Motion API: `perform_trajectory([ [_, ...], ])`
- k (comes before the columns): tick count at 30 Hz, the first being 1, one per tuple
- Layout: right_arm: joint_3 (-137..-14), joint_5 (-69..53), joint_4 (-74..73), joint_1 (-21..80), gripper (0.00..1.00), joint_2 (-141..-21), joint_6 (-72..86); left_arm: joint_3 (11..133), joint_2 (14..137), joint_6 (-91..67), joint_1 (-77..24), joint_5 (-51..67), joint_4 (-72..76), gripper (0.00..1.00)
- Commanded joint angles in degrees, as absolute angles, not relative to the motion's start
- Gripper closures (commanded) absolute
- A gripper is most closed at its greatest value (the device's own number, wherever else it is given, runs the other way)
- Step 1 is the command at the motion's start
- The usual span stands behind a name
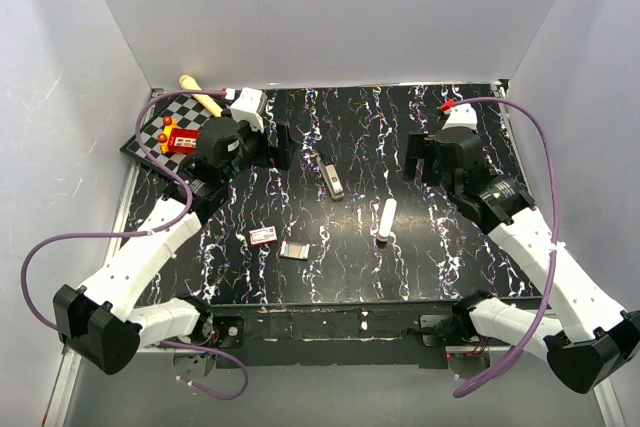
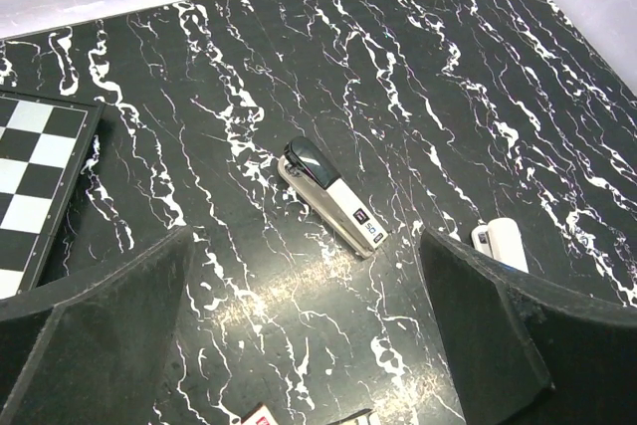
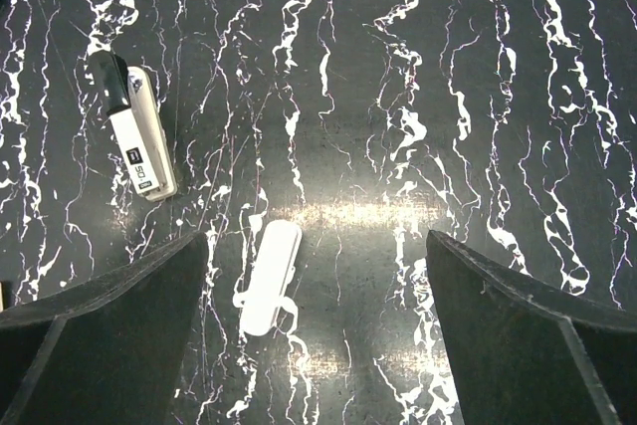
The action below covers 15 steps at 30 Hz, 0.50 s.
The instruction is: Unload the staples from the stapler
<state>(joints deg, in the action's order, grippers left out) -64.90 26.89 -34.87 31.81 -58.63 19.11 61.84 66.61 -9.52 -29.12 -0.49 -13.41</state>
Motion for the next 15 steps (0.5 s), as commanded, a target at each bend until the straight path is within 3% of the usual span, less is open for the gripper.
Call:
perform_trajectory([
  [1,-67.7,28.6,-33.3,32.2,0.02,-58.4,18.8,61.3,65.0,-10.2,-29.4,-1.1,-12.9,0.02],
  [9,-72.4,37.2,-38.1,32.1,0.02,-61.6,19.2,62.0,65.8,-12.4,-29.4,-4.5,-13.8,0.02],
  [15,-69.5,32.1,-35.5,32.1,0.02,-60.1,18.1,61.0,65.5,-15.5,-29.4,-2.5,-12.4,0.02],
])
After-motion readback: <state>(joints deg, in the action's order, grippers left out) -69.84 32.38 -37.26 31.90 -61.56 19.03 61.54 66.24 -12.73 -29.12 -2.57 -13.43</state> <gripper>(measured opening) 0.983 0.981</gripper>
